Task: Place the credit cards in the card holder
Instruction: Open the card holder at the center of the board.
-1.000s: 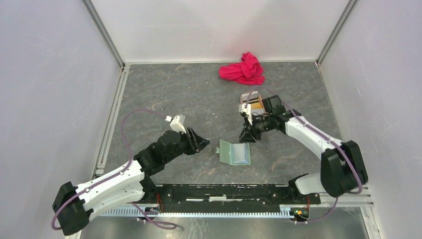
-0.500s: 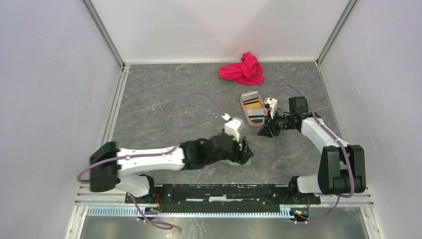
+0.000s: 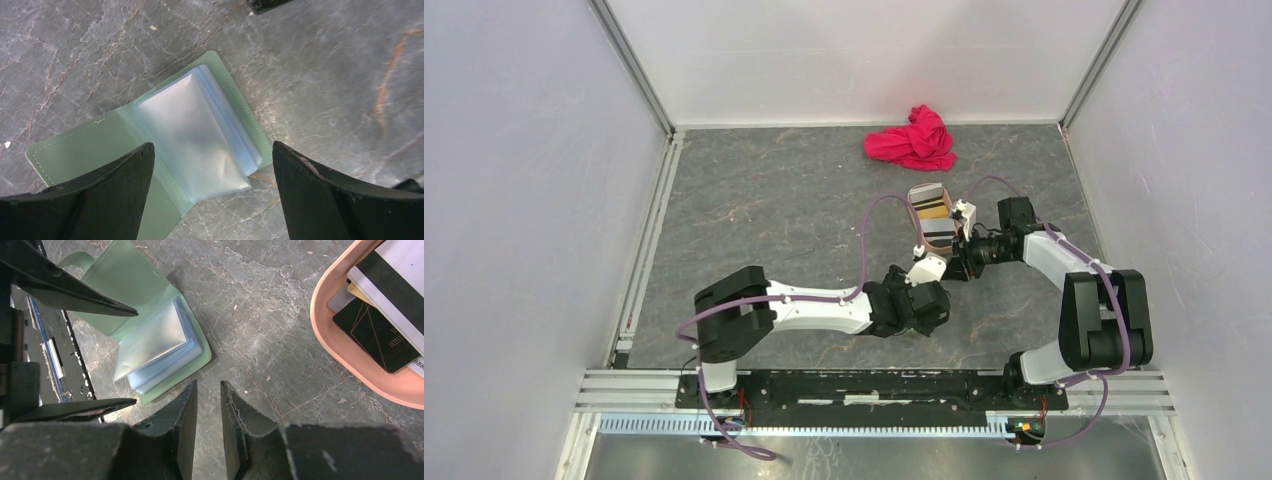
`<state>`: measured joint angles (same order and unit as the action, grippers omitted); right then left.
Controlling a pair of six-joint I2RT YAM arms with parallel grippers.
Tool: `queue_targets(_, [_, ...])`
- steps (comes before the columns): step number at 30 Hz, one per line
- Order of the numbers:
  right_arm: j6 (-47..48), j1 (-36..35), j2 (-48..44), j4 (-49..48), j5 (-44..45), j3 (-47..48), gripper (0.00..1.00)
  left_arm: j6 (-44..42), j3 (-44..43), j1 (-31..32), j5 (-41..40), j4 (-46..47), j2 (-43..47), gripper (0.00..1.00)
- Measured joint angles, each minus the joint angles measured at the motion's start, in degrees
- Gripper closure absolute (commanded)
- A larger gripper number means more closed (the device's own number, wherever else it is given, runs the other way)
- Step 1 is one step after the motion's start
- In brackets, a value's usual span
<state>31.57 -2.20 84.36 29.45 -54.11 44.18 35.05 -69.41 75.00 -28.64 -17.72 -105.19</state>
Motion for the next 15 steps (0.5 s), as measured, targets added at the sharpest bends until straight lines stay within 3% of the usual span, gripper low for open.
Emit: queue_targets(15, [-0.2,-1.2,0.6,0.0,-1.6,-0.1,0.71,2.7,-2.0,0.0,-1.3,-3.8,-5.0,0.23])
